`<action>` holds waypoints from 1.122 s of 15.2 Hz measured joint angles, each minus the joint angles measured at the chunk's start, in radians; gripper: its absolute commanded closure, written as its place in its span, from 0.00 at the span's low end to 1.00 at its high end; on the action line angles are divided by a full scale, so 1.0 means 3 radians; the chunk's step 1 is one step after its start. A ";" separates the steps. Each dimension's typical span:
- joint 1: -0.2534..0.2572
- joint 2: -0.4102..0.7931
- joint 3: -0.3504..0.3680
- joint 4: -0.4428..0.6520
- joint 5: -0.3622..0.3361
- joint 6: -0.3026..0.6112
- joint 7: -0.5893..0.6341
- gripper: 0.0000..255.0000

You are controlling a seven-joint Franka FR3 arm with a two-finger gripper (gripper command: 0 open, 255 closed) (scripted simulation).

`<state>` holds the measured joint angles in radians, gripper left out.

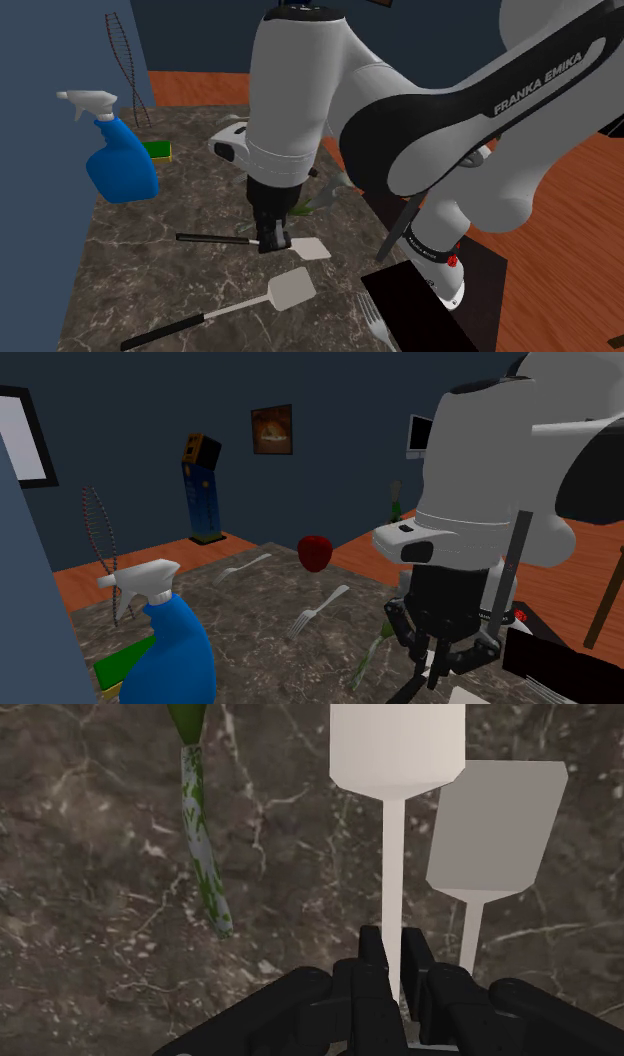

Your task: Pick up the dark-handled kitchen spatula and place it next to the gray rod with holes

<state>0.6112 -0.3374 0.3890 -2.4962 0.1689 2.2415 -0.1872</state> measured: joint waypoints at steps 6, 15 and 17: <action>-0.0010 0.0157 0.0047 -0.0154 -0.0019 0.0307 0.0024 1.00; -0.0019 0.0290 0.0086 -0.0241 -0.0047 0.0525 0.0059 1.00; -0.0019 0.0290 0.0086 -0.0241 -0.0047 0.0525 0.0059 0.00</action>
<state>0.6054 -0.2503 0.4147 -2.5684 0.1547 2.3991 -0.1694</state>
